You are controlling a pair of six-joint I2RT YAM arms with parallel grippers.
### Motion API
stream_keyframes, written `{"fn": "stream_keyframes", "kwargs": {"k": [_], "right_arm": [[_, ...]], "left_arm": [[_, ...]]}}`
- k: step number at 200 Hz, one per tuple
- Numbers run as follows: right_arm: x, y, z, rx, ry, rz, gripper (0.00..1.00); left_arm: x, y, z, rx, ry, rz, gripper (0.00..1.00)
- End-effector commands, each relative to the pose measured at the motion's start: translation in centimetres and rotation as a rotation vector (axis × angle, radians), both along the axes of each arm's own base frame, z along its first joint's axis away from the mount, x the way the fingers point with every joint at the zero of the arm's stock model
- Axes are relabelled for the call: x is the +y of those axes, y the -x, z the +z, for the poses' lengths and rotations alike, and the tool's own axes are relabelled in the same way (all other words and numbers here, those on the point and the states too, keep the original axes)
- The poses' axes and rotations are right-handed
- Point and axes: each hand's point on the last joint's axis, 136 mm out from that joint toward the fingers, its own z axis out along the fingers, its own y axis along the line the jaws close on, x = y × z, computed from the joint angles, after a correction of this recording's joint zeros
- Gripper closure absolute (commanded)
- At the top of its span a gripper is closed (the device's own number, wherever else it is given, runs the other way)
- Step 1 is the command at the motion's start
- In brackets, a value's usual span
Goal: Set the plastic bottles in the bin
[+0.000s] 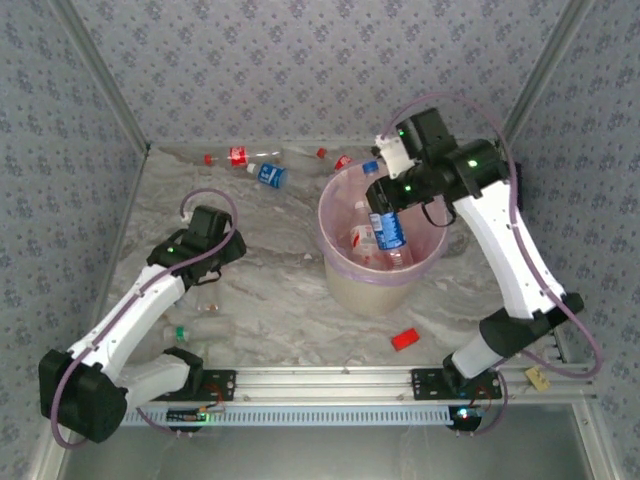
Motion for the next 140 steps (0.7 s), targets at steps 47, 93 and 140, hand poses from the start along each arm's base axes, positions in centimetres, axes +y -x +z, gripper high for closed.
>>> {"fn": "stream_keyframes", "kwargs": {"k": [47, 93, 140], "right_arm": [[1.2, -1.6, -10.1, 0.231, 0.128, -0.089, 0.62], [0.6, -3.0, -15.6, 0.256, 0.177, -0.186, 0.57], [-0.5, -4.0, -19.2, 0.24, 0.184, -0.252, 0.52]], "left_arm": [[1.6, 1.6, 0.3, 0.041, -0.063, 0.014, 0.41], [2.0, 2.2, 0.7, 0.056, -0.086, 0.002, 0.41], [1.8, 2.4, 0.1, 0.077, -0.078, -0.008, 0.37]]}}
